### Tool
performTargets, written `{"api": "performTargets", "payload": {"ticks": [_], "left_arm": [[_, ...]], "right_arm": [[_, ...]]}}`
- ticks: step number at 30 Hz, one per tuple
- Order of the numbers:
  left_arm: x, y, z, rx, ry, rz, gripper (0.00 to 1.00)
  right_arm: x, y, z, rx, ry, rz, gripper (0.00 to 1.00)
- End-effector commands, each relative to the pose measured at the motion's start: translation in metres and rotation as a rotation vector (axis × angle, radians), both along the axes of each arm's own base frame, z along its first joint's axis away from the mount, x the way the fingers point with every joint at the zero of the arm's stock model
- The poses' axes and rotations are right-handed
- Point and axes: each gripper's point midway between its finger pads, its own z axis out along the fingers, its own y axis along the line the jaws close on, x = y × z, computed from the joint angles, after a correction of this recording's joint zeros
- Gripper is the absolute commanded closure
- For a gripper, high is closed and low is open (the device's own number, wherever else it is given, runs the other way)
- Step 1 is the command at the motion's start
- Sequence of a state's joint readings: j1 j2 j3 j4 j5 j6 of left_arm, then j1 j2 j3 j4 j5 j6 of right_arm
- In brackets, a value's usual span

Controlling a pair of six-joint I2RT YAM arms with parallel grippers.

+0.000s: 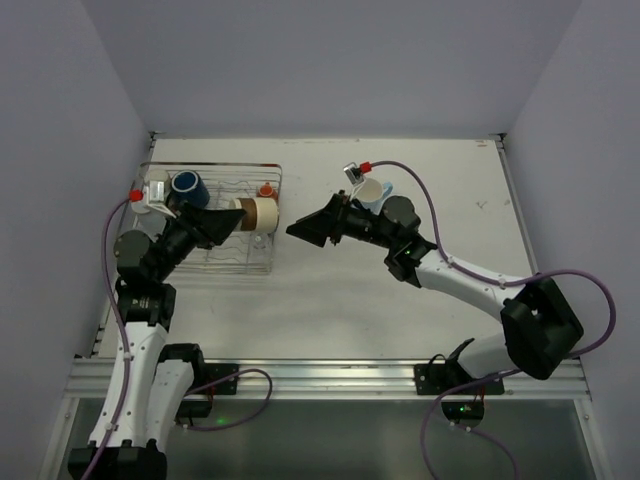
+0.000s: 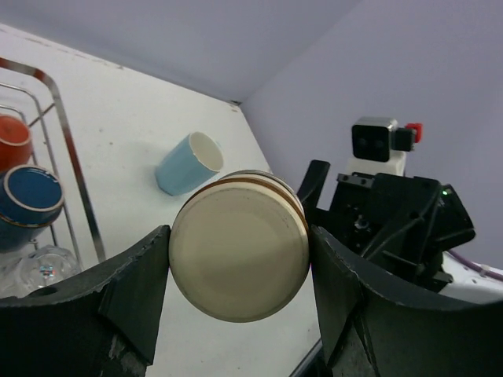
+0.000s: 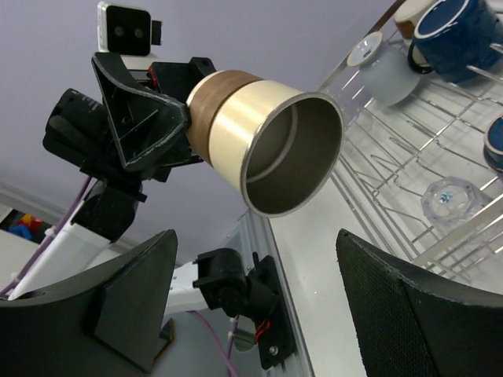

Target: Unload the cups from the dish rack

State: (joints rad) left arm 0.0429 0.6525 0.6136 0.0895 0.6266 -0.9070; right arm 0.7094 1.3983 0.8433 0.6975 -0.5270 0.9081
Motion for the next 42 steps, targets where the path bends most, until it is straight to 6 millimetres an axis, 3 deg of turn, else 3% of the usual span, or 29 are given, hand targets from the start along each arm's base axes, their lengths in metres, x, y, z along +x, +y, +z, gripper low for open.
{"api": "performTargets", "payload": {"ticks": [1,12,16,18,21,22,25,26,28,29,31,32,33,34,35,37,38,40,42], "left_arm": [[-0.024,-0.022,0.027,-0.109,-0.086,-0.164,0.79],[-0.030,-0.036,0.016,-0.141,-0.067,-0.211,0.79],[-0.030,-0.046,0.013,-0.139,-0.061,-0.229,0.75],[-0.029,-0.049,0.008,-0.128,-0.051,-0.230,0.66],[-0.028,-0.050,0.005,-0.081,-0.045,-0.223,0.38],[-0.026,-0.048,0.006,-0.057,-0.048,-0.207,0.21],[-0.021,-0.035,0.015,0.044,-0.074,-0.119,0.01],[-0.017,-0.029,0.017,0.066,-0.080,-0.075,0.00],[-0.017,-0.020,0.016,0.150,-0.083,-0.026,0.00],[-0.014,-0.013,0.020,0.178,-0.092,0.021,0.00],[-0.013,0.001,0.001,0.296,-0.056,0.073,0.00],[-0.010,0.011,-0.002,0.338,-0.045,0.130,0.00],[-0.011,0.020,-0.017,0.418,-0.019,0.149,0.00],[-0.011,0.026,-0.024,0.454,-0.010,0.171,0.00],[-0.010,0.035,-0.030,0.488,0.007,0.213,0.00],[-0.013,0.040,-0.047,0.552,0.015,0.215,0.00],[-0.014,0.041,-0.060,0.572,0.031,0.206,0.00],[-0.018,0.041,-0.067,0.583,0.026,0.204,0.00],[-0.020,0.038,-0.075,0.580,0.026,0.190,0.00]], "right_arm": [[-0.010,0.011,0.029,0.082,-0.063,0.074,0.16],[-0.027,0.033,0.049,0.142,-0.101,0.175,0.27],[-0.027,0.036,0.053,0.185,-0.087,0.187,0.41],[-0.027,0.036,0.058,0.206,-0.097,0.187,0.57],[-0.025,0.031,0.050,0.177,-0.100,0.159,0.90],[-0.020,0.027,0.048,0.168,-0.098,0.120,0.94],[-0.014,0.010,0.034,0.105,-0.102,0.057,1.00],[-0.005,0.003,0.016,0.043,-0.050,0.027,1.00],[0.002,-0.014,0.016,-0.015,-0.088,-0.035,1.00],[0.014,-0.029,-0.005,-0.106,-0.023,-0.092,1.00],[0.029,-0.058,-0.008,-0.219,-0.061,-0.201,1.00],[0.050,-0.088,-0.025,-0.338,0.007,-0.341,1.00],[0.061,-0.112,-0.021,-0.416,-0.058,-0.440,1.00],[0.072,-0.134,-0.029,-0.505,-0.052,-0.536,1.00],[0.090,-0.176,-0.036,-0.631,-0.014,-0.720,1.00],[0.109,-0.220,-0.048,-0.754,0.025,-0.816,1.00],[0.111,-0.229,-0.048,-0.788,0.053,-0.813,1.00],[0.126,-0.253,-0.064,-0.890,0.095,-0.871,1.00],[0.142,-0.278,-0.068,-0.971,0.116,-0.934,1.00]]}}
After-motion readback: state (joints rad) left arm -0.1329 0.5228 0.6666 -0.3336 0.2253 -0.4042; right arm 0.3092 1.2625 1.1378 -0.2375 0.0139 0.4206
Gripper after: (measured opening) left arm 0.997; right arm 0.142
